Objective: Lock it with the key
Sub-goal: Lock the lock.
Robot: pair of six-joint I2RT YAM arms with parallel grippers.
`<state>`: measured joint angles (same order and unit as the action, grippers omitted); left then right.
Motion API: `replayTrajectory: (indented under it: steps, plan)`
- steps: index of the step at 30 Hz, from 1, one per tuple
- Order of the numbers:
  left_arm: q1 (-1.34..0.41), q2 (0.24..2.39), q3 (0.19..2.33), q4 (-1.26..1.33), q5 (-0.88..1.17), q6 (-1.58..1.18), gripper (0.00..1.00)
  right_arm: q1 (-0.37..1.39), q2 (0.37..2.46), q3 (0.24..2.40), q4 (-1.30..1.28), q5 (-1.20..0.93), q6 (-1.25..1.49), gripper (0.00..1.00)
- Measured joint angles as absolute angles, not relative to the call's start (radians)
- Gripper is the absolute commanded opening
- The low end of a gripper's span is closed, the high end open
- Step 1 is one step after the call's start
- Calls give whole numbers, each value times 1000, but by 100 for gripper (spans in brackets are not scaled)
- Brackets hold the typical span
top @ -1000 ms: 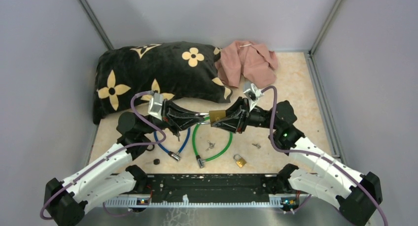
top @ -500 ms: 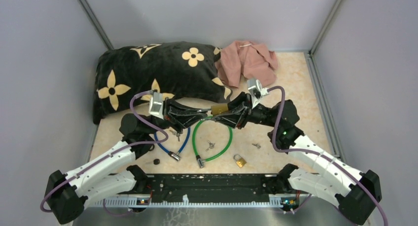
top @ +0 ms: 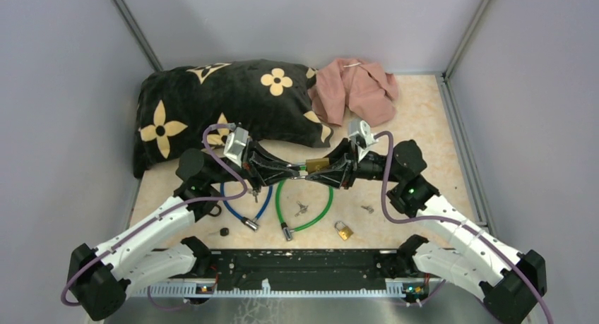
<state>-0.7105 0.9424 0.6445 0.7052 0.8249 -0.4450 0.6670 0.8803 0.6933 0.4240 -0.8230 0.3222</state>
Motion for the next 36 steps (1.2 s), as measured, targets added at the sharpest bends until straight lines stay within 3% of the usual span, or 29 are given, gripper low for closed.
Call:
replayTrajectory:
  steps: [16,33,34,35,36]
  plan:
    - [-760,988,673,767,730,-437,0,692,927,686,608,-793,356,0]
    - [-780,1042,746,792,762,-419,0,684,957,681,722,-834,341,1]
    - [-780,1040,746,791,762,-416,0,684,953,683,713,-833,338,16]
    - [-780,1038,744,786,760,-414,0,684,946,684,696,-831,331,42]
    - [-780,1034,741,775,759,-409,0,684,930,688,652,-824,320,60]
